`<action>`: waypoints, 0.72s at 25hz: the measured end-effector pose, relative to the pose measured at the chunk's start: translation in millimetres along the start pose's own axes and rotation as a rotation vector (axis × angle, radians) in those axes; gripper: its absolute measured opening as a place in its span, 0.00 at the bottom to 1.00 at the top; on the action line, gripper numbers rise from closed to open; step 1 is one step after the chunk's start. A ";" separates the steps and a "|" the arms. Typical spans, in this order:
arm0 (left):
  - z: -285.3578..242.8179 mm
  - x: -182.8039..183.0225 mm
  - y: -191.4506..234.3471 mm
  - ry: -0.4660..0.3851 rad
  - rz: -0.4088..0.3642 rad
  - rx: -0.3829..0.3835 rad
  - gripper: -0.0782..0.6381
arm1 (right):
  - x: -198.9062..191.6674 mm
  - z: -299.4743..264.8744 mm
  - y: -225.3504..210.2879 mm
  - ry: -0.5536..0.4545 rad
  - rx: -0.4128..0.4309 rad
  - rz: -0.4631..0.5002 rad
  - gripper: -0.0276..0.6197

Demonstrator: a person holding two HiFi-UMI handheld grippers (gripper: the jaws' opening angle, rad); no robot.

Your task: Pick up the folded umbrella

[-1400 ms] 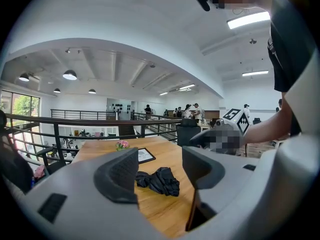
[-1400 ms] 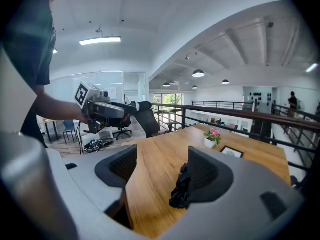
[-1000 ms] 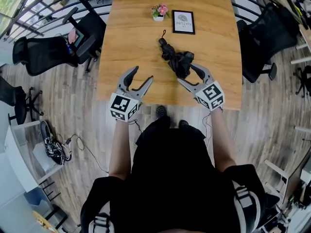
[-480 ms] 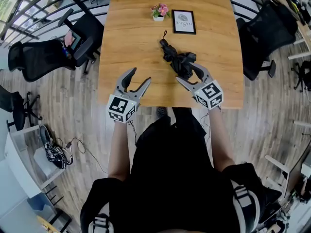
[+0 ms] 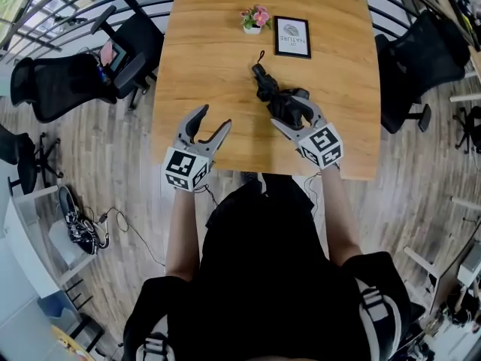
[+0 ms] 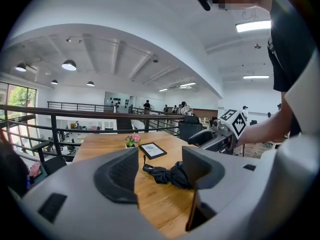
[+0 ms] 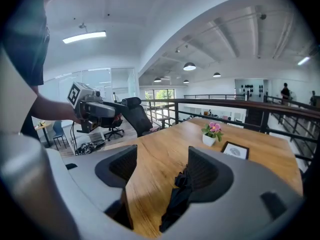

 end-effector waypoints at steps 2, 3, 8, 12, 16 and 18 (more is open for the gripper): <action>-4.2 -2.0 3.3 0.004 0.011 0.003 0.50 | -3.2 -5.8 -4.2 0.015 0.007 0.009 0.54; -6.5 -3.3 4.9 0.010 0.015 0.004 0.50 | -4.9 -8.6 -6.7 0.023 0.010 0.010 0.54; -18.2 -14.1 14.9 0.045 0.053 0.013 0.50 | -23.2 -28.8 -20.8 0.098 0.021 0.002 0.54; -27.2 -27.4 22.9 0.084 0.086 0.018 0.50 | -43.6 -50.1 -32.7 0.144 0.032 -0.013 0.54; -35.4 -42.0 30.0 0.127 0.121 0.030 0.50 | -63.2 -68.8 -42.3 0.191 0.044 -0.038 0.54; -38.9 -47.0 32.7 0.140 0.135 0.034 0.50 | -72.0 -77.7 -46.1 0.208 0.046 -0.044 0.55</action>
Point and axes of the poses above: the fingertips, and each gripper's own axes: z backward along the fingers, y to its left, x out of its top, the point moved 8 cm from there along z, backward along the fingers, and after that the axes turned 9 degrees about -x, right-handed, at the moved point
